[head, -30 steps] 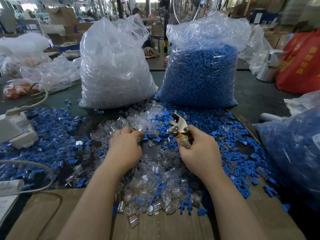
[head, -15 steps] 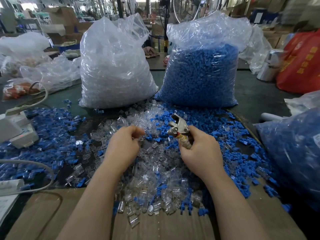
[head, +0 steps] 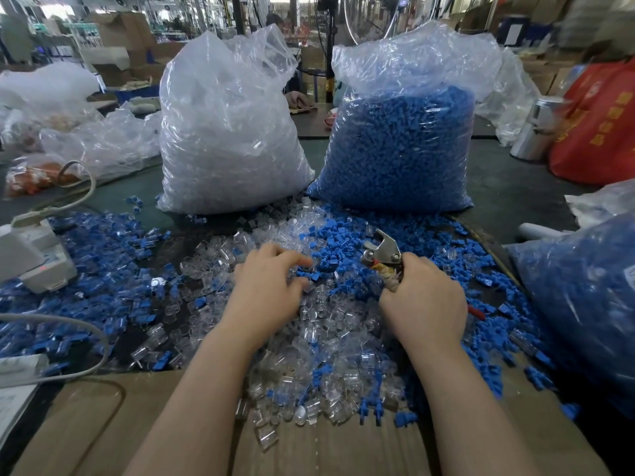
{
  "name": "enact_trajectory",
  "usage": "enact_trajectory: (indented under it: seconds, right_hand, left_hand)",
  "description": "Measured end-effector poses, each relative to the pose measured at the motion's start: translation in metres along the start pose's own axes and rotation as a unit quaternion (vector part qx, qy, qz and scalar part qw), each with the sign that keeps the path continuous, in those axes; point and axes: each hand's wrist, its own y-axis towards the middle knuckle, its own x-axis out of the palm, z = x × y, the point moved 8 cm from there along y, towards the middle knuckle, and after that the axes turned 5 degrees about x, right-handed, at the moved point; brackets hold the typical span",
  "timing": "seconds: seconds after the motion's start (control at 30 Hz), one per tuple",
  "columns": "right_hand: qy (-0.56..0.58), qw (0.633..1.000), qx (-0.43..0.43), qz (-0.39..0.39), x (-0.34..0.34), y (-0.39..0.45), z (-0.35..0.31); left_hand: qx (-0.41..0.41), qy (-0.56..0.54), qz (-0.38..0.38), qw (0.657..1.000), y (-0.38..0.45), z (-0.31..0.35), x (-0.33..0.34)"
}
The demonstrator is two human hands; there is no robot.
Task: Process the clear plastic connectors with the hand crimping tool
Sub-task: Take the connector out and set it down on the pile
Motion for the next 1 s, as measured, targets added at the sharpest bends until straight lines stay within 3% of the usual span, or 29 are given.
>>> enact_trajectory:
  seconds: [0.1, 0.2, 0.5, 0.67, 0.83, 1.0]
  right_hand:
    - [-0.038, 0.998, 0.019, -0.046, 0.011, 0.001, 0.004]
    - [-0.026, 0.995, 0.001, -0.095, 0.021, 0.001, 0.0]
    - [0.063, 0.982, -0.117, -0.131, 0.025, -0.005, -0.026]
    - [0.134, 0.989, -0.037, -0.053, 0.013, 0.003, -0.005]
    - [0.123, 0.992, 0.006, -0.026, 0.005, 0.007, 0.011]
    - [0.092, 0.994, -0.036, -0.039, 0.007, 0.004, -0.002]
  left_hand:
    - [0.101, -0.079, -0.102, 0.987, -0.005, 0.034, 0.019]
    - [0.131, -0.037, -0.186, 0.973, -0.013, 0.047, 0.042]
    - [0.058, 0.013, -0.122, 0.991, -0.005, 0.014, 0.015]
    - [-0.01, 0.035, -0.071, 0.997, -0.002, -0.001, 0.0]
    - [0.021, -0.028, -0.027, 0.999, 0.0, 0.015, -0.001]
    - [0.063, 0.037, -0.069, 0.995, -0.001, 0.027, 0.017]
